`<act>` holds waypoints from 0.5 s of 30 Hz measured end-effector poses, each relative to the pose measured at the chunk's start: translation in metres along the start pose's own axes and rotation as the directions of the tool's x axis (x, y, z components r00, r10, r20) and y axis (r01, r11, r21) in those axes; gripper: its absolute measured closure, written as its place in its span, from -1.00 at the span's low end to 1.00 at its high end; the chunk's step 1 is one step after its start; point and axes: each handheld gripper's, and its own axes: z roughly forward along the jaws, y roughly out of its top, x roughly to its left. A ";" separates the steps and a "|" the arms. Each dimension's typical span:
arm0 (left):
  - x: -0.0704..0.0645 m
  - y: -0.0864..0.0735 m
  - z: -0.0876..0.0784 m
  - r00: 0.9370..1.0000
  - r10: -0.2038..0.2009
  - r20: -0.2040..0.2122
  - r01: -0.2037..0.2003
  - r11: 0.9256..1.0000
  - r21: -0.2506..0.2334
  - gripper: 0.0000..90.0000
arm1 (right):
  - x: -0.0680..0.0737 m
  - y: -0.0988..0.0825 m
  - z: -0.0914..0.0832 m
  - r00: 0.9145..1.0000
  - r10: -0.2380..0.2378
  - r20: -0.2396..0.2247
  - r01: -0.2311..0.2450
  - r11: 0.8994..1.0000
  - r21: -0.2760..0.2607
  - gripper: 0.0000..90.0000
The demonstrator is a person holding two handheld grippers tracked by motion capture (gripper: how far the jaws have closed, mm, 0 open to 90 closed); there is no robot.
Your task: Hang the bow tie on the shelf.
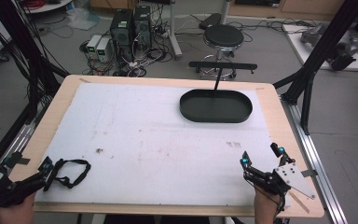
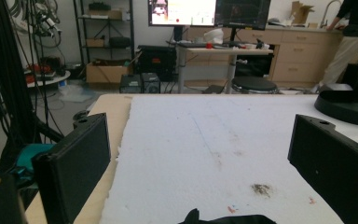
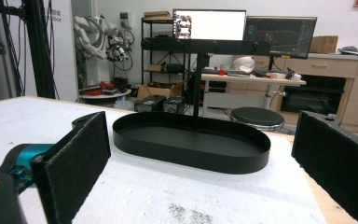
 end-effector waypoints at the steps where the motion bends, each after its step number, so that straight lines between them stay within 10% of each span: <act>1: 0.000 0.000 0.000 1.000 0.000 0.000 0.000 1.000 0.000 -0.86 | 0.000 0.000 0.000 1.000 0.000 -0.001 0.000 1.000 0.003 -0.92; 8: -0.006 0.013 0.001 0.998 0.063 0.009 -0.063 0.991 0.117 -0.86 | 0.002 -0.001 0.002 1.000 -0.006 -0.001 0.006 1.000 0.006 -0.92; 15: -0.013 0.015 0.010 0.988 0.157 -0.011 -0.147 0.942 0.300 -0.85 | 0.003 -0.002 0.002 1.000 -0.020 -0.005 0.020 1.000 0.015 -0.92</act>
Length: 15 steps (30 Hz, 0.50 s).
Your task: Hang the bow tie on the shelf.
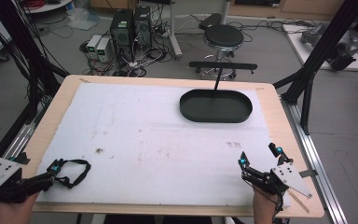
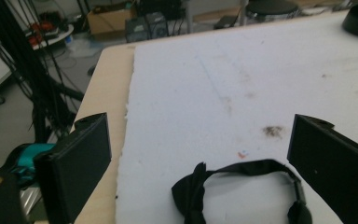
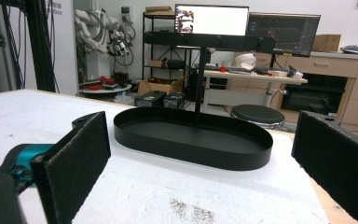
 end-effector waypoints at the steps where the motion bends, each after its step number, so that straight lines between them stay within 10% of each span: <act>1: 0.000 0.000 0.000 1.000 0.000 0.000 0.000 1.000 0.000 -0.83 | 0.000 0.000 0.000 1.000 0.000 0.001 0.000 1.000 -0.001 -0.92; 15: 0.005 -0.016 0.025 1.000 -0.020 0.022 0.014 0.974 0.226 -0.55 | 0.001 -0.001 0.000 1.000 0.000 0.001 0.000 1.000 0.006 -0.92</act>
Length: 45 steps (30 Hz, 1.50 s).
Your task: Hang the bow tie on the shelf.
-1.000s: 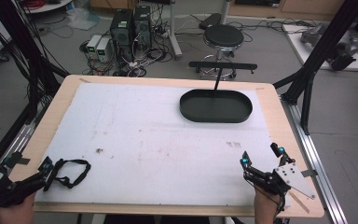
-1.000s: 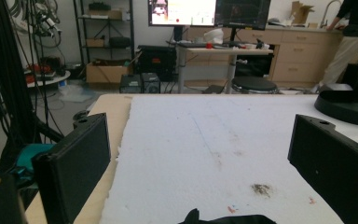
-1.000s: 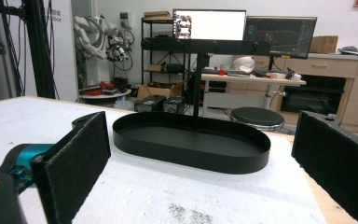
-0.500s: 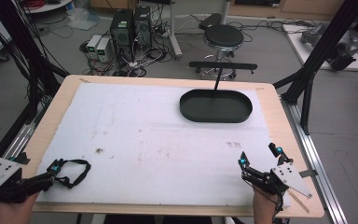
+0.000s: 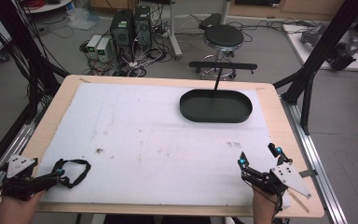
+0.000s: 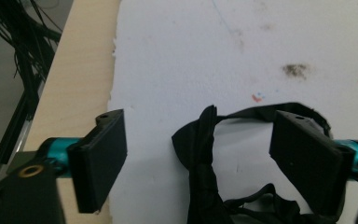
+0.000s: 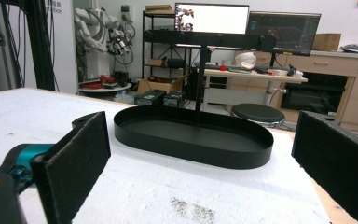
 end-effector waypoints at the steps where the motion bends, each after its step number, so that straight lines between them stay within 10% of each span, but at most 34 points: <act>1: -0.001 0.000 0.001 1.000 0.007 -0.003 -0.007 1.000 0.016 -0.52 | 0.000 0.000 0.000 1.000 0.002 -0.001 -0.002 1.000 0.001 -0.92; 16: -0.008 -0.007 0.021 0.999 0.047 -0.008 -0.045 0.979 0.197 -0.14 | 0.000 -0.001 0.000 1.000 0.007 -0.001 -0.007 1.000 0.001 -0.92; 30: -0.009 -0.010 0.024 0.998 0.046 0.038 -0.053 0.978 0.203 0.57 | 0.001 -0.002 0.000 1.000 0.000 -0.003 0.000 1.000 0.006 -0.92; 45: -0.013 -0.010 0.021 0.998 0.051 0.029 -0.054 0.990 0.128 0.65 | 0.001 -0.002 0.001 1.000 -0.008 -0.003 0.008 1.000 0.001 -0.92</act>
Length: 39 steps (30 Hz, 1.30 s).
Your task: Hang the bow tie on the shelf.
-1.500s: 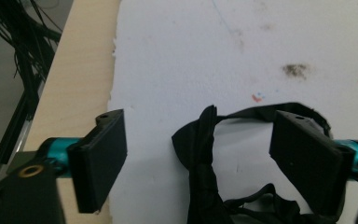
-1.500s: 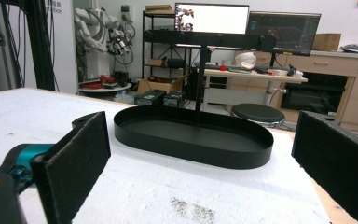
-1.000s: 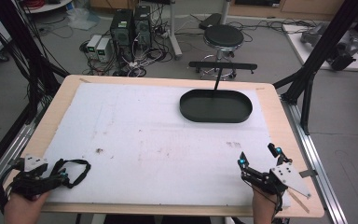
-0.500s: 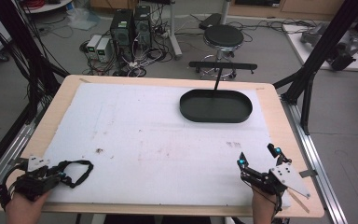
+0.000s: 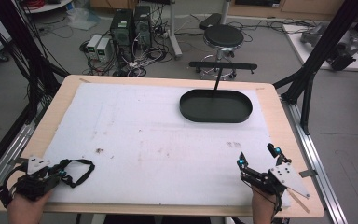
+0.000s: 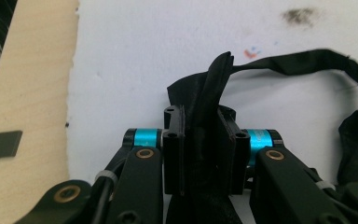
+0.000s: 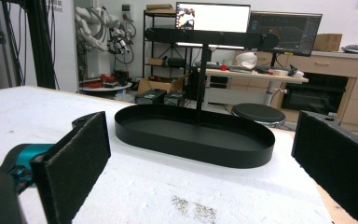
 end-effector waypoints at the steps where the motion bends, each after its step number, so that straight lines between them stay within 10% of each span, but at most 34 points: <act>1: -0.001 0.002 -0.003 1.000 0.006 0.005 -0.005 1.000 -0.030 0.66 | 0.000 0.000 0.000 1.000 -0.001 0.002 0.001 1.000 -0.001 -0.92; 8: -0.011 0.014 -0.016 0.999 0.025 0.023 -0.021 0.986 -0.166 0.66 | -0.001 -0.001 0.000 1.000 0.002 0.005 -0.002 1.000 -0.001 -0.92; 11: -0.019 0.024 -0.022 0.998 0.047 0.030 -0.038 0.968 -0.250 0.66 | -0.001 -0.002 0.000 1.000 0.005 0.005 -0.005 1.000 0.001 -0.92; 12: -0.026 0.032 -0.025 0.997 0.064 0.037 -0.050 0.950 -0.309 0.66 | -0.001 -0.002 0.000 1.000 0.005 0.005 -0.005 1.000 0.000 -0.92; 14: -0.030 0.036 -0.026 0.997 0.069 0.044 -0.050 0.941 -0.335 0.66 | -0.002 -0.001 0.000 1.000 0.009 0.007 -0.009 1.000 -0.005 -0.92; 18: -0.049 0.056 -0.031 0.994 0.089 0.055 -0.053 0.884 -0.465 0.66 | -0.004 -0.001 -0.001 1.000 0.017 0.013 -0.017 1.000 -0.012 -0.92; 19: -0.049 0.056 -0.031 0.994 0.089 0.055 -0.053 0.884 -0.465 0.66 | -0.004 -0.001 -0.001 1.000 0.021 0.012 -0.021 1.000 -0.010 -0.92; 23: -0.065 0.077 -0.032 0.993 0.098 0.066 -0.044 0.825 -0.563 0.67 | -0.005 -0.002 -0.001 1.000 0.023 0.014 -0.023 1.000 -0.011 -0.92; 27: -0.075 0.092 -0.029 0.989 0.113 0.100 -0.032 0.804 -0.594 0.67 | -0.006 -0.002 -0.001 1.000 0.022 0.019 -0.021 1.000 -0.013 -0.92; 31: -0.091 0.115 -0.028 0.983 0.123 0.135 -0.004 0.753 -0.658 0.66 | -0.005 -0.002 -0.001 1.000 0.023 0.018 -0.023 1.000 -0.014 -0.92; 32: -0.091 0.115 -0.028 0.983 0.123 0.135 -0.004 0.753 -0.658 0.66 | -0.005 -0.002 -0.001 1.000 0.023 0.018 -0.023 1.000 -0.014 -0.92; 34: -0.101 0.127 -0.027 0.982 0.127 0.138 0.007 0.710 -0.704 0.66 | -0.005 -0.002 -0.001 1.000 0.022 0.016 -0.021 1.000 -0.017 -0.92; 35: -0.101 0.127 -0.027 0.982 0.127 0.138 0.007 0.710 -0.704 0.66 | -0.005 -0.002 0.000 1.000 0.021 0.015 -0.021 1.000 -0.017 -0.92; 36: -0.107 0.136 -0.025 0.981 0.126 0.146 0.019 0.690 -0.724 0.66 | -0.005 -0.002 0.000 1.000 0.019 0.014 -0.019 1.000 -0.015 -0.92; 39: -0.115 0.149 -0.020 0.978 0.128 0.167 0.039 0.672 -0.740 0.66 | -0.005 -0.002 0.000 1.000 0.019 0.011 -0.019 1.000 -0.015 -0.92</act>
